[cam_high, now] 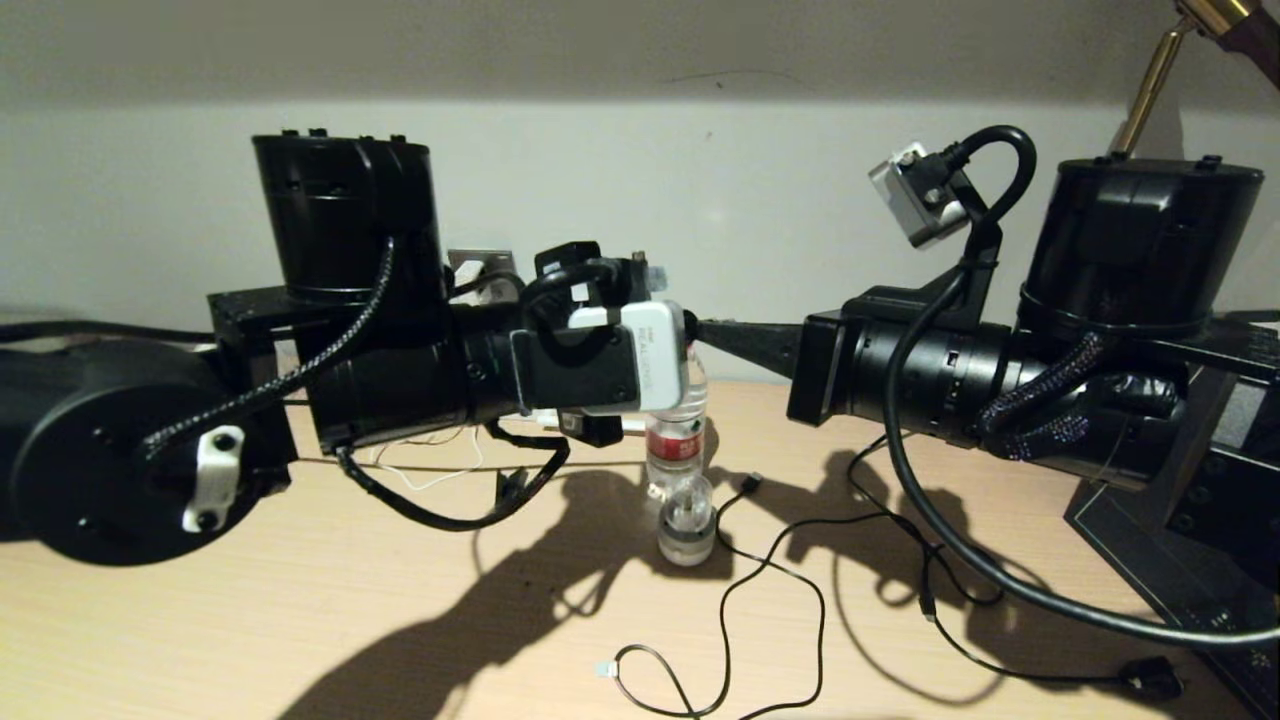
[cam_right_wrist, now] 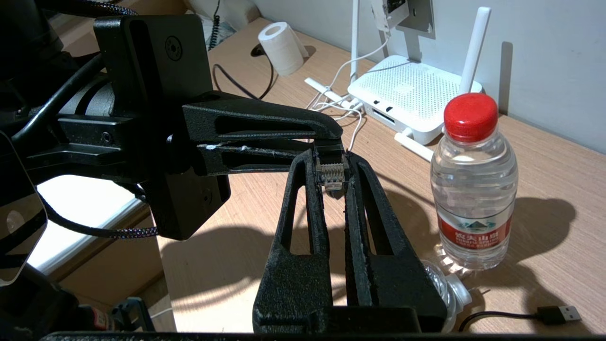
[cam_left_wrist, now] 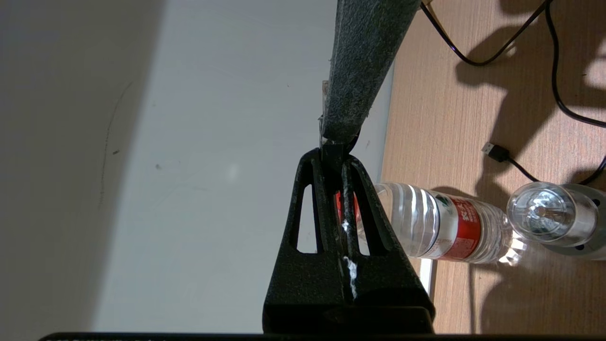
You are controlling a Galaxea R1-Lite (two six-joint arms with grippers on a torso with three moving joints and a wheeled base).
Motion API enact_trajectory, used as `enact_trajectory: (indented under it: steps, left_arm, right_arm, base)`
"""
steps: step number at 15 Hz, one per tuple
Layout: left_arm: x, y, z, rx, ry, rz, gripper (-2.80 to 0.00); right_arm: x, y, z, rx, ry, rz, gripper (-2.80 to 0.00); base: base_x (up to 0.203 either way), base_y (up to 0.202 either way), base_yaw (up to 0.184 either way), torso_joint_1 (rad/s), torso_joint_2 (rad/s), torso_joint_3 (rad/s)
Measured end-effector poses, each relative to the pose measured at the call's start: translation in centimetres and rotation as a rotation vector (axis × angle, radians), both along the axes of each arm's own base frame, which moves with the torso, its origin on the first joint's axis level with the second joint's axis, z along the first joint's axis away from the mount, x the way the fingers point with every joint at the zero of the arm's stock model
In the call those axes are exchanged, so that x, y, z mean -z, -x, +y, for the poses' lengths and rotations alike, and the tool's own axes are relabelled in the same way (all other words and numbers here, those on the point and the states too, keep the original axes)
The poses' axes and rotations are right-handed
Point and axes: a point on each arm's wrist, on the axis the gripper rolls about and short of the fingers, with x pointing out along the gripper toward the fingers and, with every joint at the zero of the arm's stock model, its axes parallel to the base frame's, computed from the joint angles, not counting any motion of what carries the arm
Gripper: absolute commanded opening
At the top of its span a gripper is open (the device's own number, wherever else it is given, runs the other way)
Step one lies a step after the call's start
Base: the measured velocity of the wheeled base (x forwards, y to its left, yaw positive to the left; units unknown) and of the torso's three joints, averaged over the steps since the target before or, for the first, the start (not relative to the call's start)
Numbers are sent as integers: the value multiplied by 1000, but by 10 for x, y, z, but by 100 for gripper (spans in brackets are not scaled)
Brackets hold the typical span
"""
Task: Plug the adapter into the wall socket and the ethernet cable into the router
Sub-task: Hand it to the other hand
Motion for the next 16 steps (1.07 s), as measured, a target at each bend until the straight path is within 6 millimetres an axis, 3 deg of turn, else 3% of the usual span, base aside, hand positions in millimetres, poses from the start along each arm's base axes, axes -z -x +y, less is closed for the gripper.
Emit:
enact_trajectory:
  steps: [7,8,16]
  left_arm:
    - [2,2,-1,8,2,2,-280]
    - [3,2,-1,8,2,4,0]
    - [5,5,2,4,6,1,0]
  right_arm:
    - [0,1,0,-2,1,0,-280]
    - [1,2,0,-5,2,1,-280]
    - [2,4,1,0,-3,13,-280]
  base:
    - [0,0,0,0,0,0]
    - [0,0,0,0,0,0]
    - [0,0,0,0,0,0]
